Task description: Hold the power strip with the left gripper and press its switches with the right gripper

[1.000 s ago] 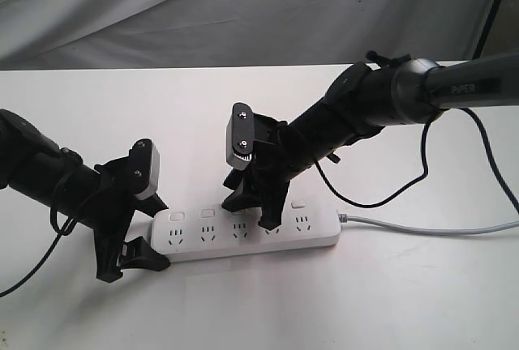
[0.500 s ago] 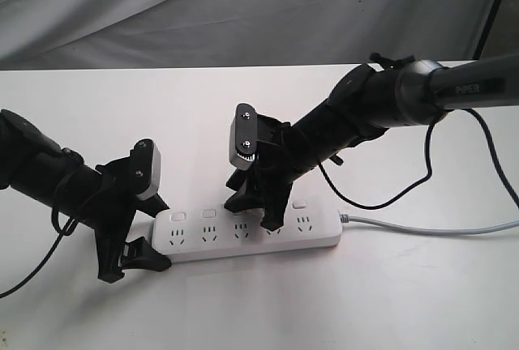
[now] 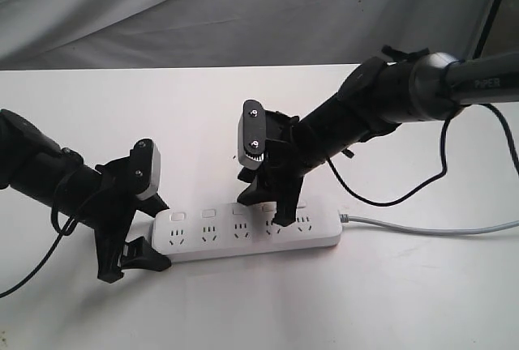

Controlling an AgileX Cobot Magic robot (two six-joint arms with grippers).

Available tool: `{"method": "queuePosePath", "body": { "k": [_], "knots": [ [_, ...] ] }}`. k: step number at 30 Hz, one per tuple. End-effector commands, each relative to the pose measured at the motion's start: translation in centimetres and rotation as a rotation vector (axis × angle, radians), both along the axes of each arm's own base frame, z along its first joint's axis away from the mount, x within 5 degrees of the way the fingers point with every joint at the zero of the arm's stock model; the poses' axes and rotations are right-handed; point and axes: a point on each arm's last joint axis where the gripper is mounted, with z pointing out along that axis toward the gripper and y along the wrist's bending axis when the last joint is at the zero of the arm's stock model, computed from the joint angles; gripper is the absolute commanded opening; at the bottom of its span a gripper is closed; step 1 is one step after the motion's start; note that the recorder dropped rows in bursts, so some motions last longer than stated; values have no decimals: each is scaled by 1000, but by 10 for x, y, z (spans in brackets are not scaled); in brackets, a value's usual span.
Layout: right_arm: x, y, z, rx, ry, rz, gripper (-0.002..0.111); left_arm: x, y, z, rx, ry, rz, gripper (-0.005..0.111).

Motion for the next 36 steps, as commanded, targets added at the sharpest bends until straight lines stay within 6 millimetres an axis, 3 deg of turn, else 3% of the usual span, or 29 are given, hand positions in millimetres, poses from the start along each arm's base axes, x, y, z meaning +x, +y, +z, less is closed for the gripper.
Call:
{"method": "queuePosePath", "body": {
  "k": [1,8,16,36],
  "knots": [
    [-1,-7,24,-1,-62,7,37,1,-1,1,-2,-6,-3,57],
    [-1,-15,29,-10,-44,7,37,1,-1,1,-2,-6,-3,57],
    [-2,-33,19,-41,-13,-31,37,1,-1,1,-2,-6,-3,57],
    [-5,-27,7,-33,22,-30,37,1,-1,1,-2,-6,-3,57]
  ]
}}
